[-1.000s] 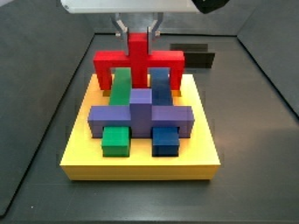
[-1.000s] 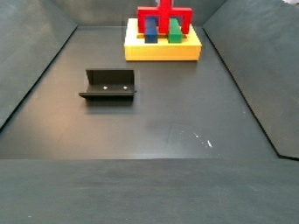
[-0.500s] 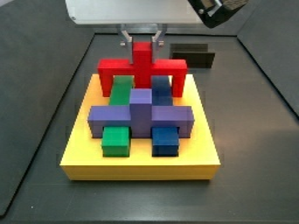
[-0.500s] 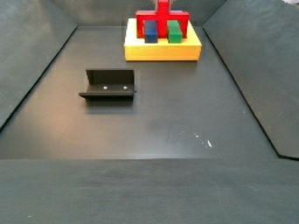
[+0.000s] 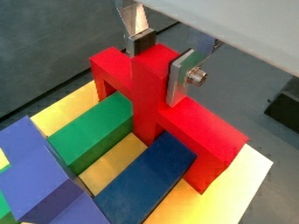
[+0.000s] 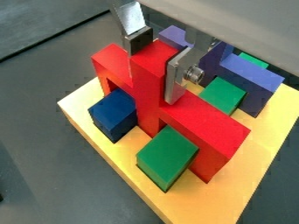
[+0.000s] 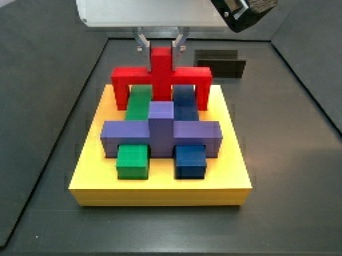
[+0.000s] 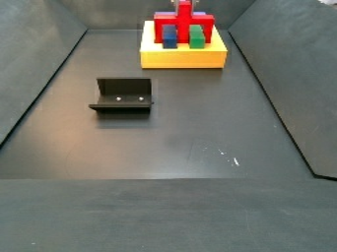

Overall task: Pick up the red object. Move up. Move to above the board. Insert the red object.
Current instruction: Insert the red object.

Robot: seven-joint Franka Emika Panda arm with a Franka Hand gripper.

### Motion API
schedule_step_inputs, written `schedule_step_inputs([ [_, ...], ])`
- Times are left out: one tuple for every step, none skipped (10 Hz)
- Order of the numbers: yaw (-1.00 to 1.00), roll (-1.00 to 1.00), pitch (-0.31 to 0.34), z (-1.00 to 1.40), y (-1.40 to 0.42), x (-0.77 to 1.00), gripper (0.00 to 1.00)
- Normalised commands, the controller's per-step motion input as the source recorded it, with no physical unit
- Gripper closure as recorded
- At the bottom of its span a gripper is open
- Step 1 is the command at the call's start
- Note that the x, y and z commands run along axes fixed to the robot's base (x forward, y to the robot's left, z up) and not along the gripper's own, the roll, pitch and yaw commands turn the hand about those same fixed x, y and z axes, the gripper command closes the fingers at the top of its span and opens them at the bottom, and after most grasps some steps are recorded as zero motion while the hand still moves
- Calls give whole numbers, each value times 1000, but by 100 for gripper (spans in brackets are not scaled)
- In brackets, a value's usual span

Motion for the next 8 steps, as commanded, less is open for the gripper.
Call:
schedule_step_inputs([
  [0,129,7,0,0,0,100],
  [0,169,-26,-283,-17,0,100],
  [0,316,-10,-477,-143,34,100],
  [0,304,-53,-706,-43,26,100],
  [0,264,-70,-726,-20,0,100],
  [0,200,-67,-680,0,0,100],
  [0,161,0,-477,0,31,100],
  [0,0,0,0,0,0,100],
])
